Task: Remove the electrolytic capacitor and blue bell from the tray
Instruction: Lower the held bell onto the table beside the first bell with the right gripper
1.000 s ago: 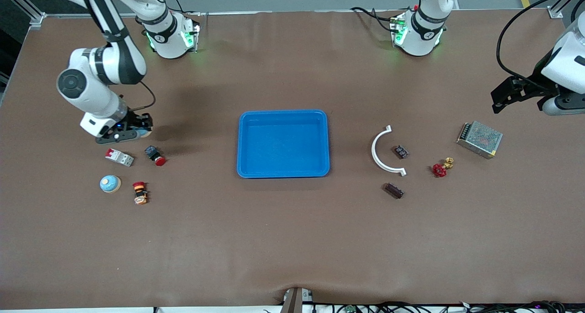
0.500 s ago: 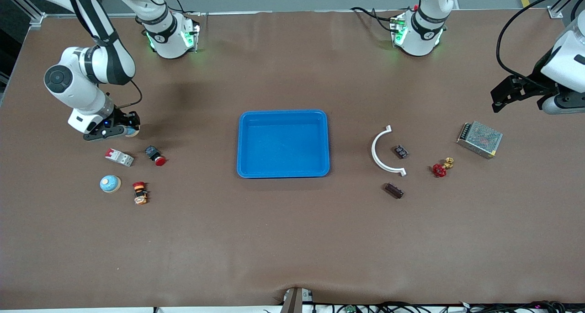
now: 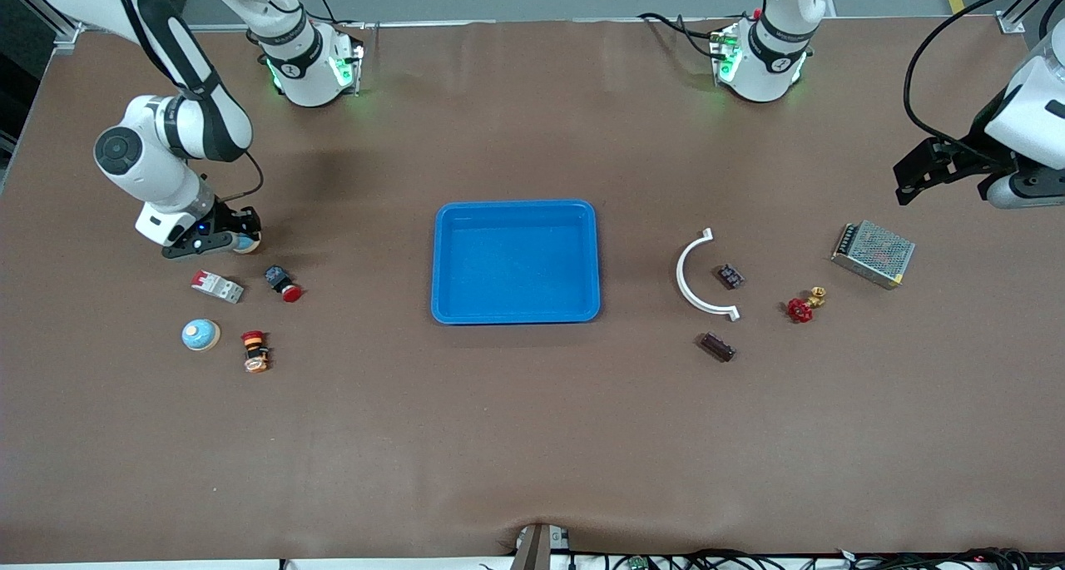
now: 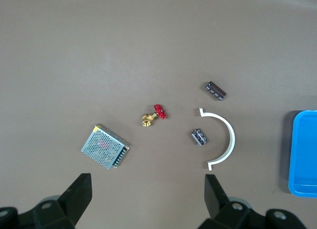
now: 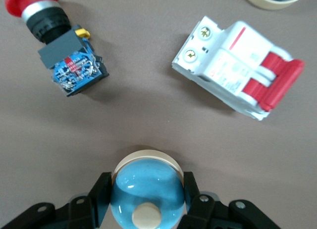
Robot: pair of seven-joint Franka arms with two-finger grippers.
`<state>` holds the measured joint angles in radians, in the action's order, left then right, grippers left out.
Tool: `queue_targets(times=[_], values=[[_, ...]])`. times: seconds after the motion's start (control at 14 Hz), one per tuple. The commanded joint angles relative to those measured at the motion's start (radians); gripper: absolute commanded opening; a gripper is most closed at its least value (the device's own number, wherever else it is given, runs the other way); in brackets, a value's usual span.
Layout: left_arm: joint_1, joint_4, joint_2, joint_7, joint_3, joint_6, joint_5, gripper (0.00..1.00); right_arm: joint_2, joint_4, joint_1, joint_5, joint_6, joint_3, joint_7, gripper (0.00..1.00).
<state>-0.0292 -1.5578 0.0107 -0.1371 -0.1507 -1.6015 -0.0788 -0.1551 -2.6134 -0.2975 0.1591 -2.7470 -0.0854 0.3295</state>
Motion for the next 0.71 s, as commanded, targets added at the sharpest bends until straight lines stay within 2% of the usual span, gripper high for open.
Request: queue_targets(times=[0.0,0.64], values=[[0.002,-0.021,0.026,0.011,0.010,0.006,0.022,1.00,-0.007,-0.019,-0.045,0.031,-0.029,-0.017,0.014,0.00],[0.003,-0.041,0.043,0.046,0.000,0.037,0.076,1.00,-0.027,-0.028,-0.074,0.066,-0.060,-0.017,0.016,0.00]])
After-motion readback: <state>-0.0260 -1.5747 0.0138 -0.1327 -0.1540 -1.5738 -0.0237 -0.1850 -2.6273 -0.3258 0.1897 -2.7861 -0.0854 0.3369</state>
